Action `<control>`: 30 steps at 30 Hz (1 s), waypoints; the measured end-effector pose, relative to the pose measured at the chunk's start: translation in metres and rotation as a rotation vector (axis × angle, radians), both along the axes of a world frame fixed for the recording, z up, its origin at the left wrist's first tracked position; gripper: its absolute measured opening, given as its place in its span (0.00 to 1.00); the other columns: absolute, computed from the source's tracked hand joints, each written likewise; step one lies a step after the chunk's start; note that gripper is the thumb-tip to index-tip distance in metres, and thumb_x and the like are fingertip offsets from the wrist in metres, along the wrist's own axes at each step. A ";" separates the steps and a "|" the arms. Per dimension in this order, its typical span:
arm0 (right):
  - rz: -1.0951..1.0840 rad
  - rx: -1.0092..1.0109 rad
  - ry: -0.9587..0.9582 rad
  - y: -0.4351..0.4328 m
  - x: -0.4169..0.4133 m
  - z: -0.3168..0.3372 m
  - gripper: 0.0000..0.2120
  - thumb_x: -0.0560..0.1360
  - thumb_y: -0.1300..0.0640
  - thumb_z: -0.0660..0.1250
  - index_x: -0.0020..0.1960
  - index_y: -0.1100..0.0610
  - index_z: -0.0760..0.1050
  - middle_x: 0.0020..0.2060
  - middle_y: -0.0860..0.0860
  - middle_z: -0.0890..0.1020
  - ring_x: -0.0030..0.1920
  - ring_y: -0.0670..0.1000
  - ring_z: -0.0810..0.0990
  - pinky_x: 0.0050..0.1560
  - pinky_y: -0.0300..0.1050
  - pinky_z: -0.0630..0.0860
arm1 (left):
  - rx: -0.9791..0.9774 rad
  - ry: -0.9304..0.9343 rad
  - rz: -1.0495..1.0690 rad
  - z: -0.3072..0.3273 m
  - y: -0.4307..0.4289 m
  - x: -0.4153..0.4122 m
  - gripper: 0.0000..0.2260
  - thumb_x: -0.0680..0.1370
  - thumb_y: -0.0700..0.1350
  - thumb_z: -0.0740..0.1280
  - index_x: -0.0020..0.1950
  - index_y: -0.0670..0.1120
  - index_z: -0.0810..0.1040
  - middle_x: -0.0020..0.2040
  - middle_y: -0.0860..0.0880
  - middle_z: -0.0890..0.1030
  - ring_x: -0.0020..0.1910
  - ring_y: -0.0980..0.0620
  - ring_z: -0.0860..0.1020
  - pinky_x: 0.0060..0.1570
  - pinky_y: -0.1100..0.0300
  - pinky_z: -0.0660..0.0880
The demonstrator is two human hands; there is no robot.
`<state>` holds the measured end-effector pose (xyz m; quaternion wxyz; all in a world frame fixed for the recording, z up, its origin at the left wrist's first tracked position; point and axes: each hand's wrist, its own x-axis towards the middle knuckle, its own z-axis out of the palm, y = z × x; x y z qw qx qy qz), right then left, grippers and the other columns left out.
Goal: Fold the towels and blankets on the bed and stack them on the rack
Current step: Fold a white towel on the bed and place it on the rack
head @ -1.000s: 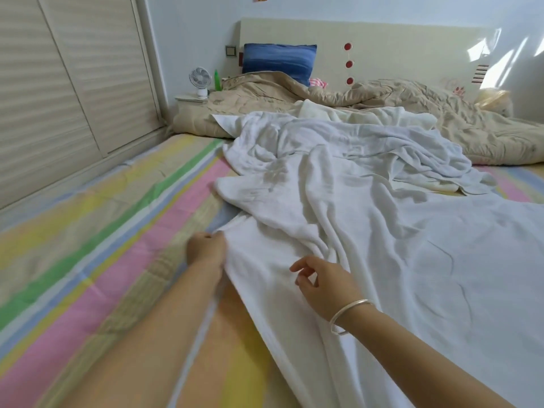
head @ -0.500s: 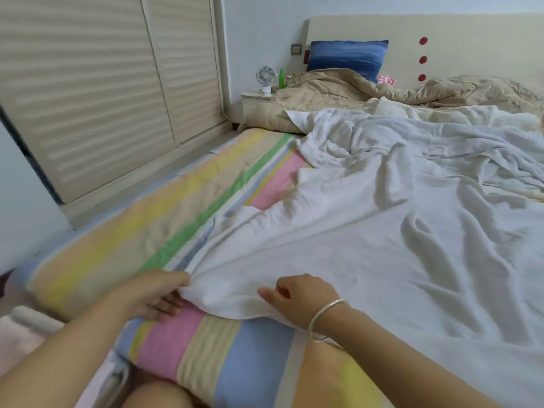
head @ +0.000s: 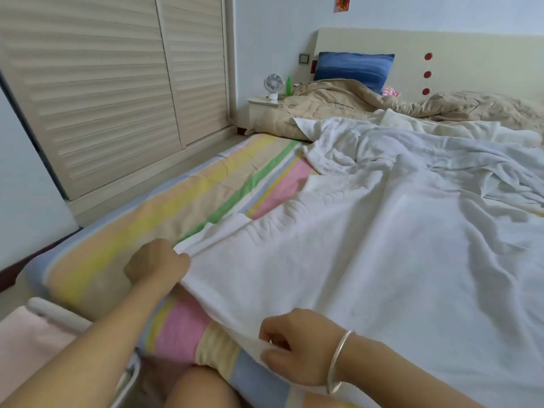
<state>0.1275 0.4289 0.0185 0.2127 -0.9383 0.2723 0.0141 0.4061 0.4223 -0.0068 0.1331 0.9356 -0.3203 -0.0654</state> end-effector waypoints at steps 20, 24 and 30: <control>-0.421 -0.242 -0.190 -0.213 0.067 0.002 0.10 0.76 0.56 0.62 0.56 0.47 0.78 0.49 0.44 0.81 0.51 0.47 0.80 0.53 0.42 0.75 | 0.102 0.077 -0.627 -0.009 -0.115 0.026 0.22 0.80 0.59 0.62 0.63 0.44 0.76 0.62 0.42 0.78 0.59 0.43 0.76 0.53 0.55 0.71; -0.322 -0.286 -0.201 -0.228 0.111 -0.005 0.11 0.78 0.56 0.62 0.58 0.49 0.77 0.54 0.45 0.80 0.57 0.49 0.76 0.58 0.44 0.72 | 0.191 -0.393 -0.325 -0.012 -0.073 0.082 0.13 0.83 0.52 0.56 0.61 0.50 0.76 0.58 0.48 0.79 0.55 0.46 0.78 0.48 0.58 0.73; -0.133 -0.289 -0.199 -0.191 0.192 -0.025 0.16 0.81 0.51 0.58 0.67 0.49 0.72 0.64 0.47 0.76 0.67 0.49 0.68 0.66 0.46 0.67 | 0.332 -0.454 -0.148 -0.012 -0.019 0.110 0.12 0.83 0.54 0.58 0.55 0.50 0.78 0.52 0.50 0.79 0.50 0.49 0.78 0.39 0.59 0.66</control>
